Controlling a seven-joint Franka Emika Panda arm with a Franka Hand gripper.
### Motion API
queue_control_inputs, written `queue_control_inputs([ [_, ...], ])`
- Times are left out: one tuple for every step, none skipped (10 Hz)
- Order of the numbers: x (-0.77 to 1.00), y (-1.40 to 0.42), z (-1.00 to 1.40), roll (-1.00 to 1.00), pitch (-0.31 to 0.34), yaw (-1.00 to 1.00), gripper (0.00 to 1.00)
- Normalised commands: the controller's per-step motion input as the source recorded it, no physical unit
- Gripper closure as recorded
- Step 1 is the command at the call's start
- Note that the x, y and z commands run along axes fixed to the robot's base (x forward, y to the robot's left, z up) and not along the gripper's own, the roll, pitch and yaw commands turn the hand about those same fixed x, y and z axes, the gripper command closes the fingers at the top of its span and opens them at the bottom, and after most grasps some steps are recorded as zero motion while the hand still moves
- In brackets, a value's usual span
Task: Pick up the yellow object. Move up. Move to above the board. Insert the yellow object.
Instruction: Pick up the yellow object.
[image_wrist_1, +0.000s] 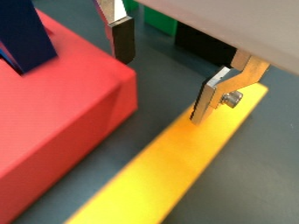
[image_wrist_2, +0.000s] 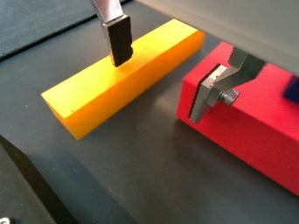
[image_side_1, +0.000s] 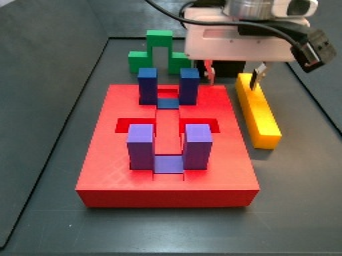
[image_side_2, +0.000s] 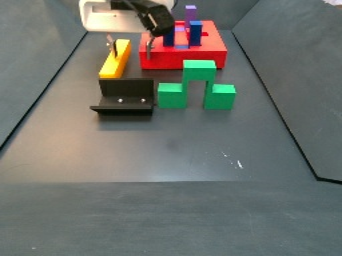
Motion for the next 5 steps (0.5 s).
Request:
queue_control_inputs([
  [0.39,-0.31,-0.18,0.01,-0.024,0.02,0.0],
  [0.61,-0.32,-0.06,-0.01,-0.043,0.0,0.0],
  [0.83,-0.31,0.05,-0.1,-0.013,-0.05,0.0],
  [0.74,-0.21,0.2,-0.24,-0.067,-0.08,0.0],
  [0.66,-0.17,0.17,-0.33,-0.101,-0.17,0.0],
])
